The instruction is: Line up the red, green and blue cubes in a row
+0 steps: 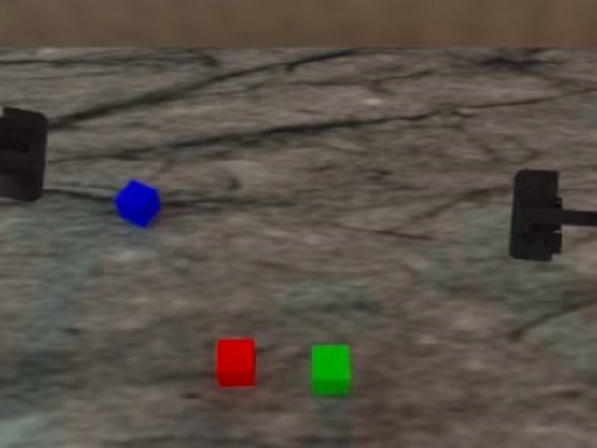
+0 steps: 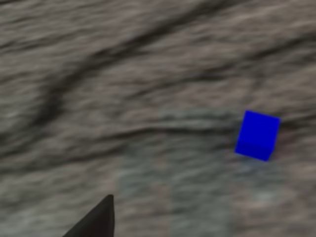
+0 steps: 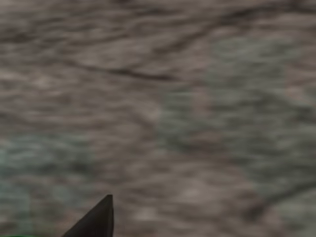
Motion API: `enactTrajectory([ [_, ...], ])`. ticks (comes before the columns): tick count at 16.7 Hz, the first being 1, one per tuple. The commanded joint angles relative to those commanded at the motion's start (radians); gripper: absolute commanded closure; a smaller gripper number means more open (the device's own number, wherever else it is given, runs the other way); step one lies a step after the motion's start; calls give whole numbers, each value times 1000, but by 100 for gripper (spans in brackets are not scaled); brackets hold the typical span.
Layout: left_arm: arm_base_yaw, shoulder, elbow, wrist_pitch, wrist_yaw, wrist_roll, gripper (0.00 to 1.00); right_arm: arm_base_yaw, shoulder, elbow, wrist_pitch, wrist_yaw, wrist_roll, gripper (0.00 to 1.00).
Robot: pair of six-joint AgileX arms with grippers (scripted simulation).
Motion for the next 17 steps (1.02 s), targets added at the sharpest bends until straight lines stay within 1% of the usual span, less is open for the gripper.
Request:
enactTrajectory([
  [2,-18,252,188,-125,-2,30,0,-91,-213,-180,97,1,-93,0],
  [4,-37,482,365,-245,-4,59,0,-174,-408,-346,190,-7,-176,0],
  [6,-54,686,532,-355,-5,85,0,-251,-591,-499,286,-25,-254,0],
  [9,-77,943,761,-493,-4,117,0,-348,-807,-678,427,-65,-348,0],
  [12,-95,1148,954,-595,-1,141,0,-417,-957,-798,551,-114,-408,0],
  [14,-103,1242,1047,-640,1,153,0,-449,-1030,-844,616,-142,-434,0],
  [16,-108,1293,1101,-667,3,160,0,-469,-1081,-873,660,-162,-448,0],
  [17,-109,1301,1112,-672,3,161,0,-474,-1091,-879,670,-166,-451,0],
])
